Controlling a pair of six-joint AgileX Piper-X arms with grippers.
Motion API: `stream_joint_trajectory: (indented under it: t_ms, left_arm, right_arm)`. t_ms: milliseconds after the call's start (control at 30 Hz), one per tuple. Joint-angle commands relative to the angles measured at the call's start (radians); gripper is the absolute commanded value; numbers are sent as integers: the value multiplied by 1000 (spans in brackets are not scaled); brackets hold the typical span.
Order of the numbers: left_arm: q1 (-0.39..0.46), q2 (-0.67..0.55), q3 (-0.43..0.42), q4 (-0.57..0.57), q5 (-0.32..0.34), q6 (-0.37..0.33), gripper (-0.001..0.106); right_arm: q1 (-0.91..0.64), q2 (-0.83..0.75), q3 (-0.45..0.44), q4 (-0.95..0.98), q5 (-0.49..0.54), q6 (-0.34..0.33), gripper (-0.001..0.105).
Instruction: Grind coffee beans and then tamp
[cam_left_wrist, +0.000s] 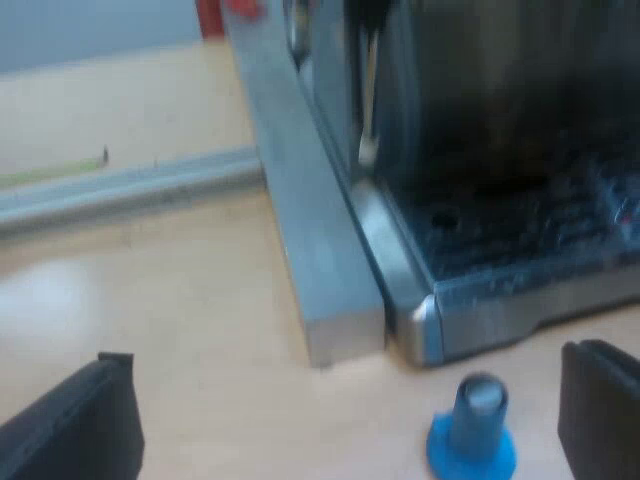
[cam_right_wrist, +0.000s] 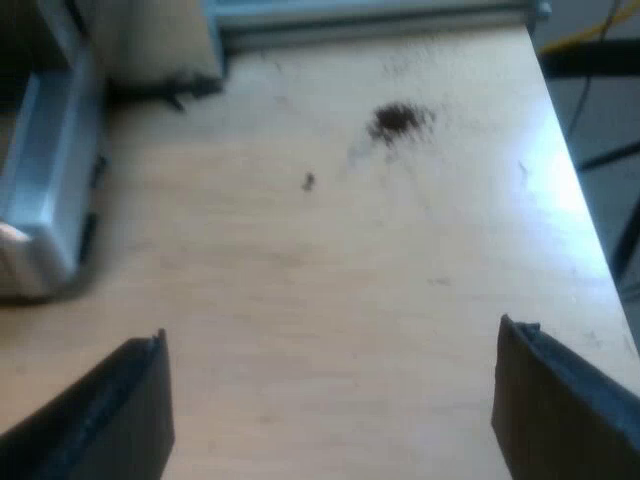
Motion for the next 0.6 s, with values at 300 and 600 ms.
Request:
stream_joint_trajectory:
  t_ms: [300,600]
  left_arm:
    - [-153,108,-146,-26,81,-14,85]
    - [-281,186,-149,-116,229,-14,85]
  right_arm:
    - [117,227,-231,77,-87,-22,69]
    - [275,390,-354,109,-190,-48,69]
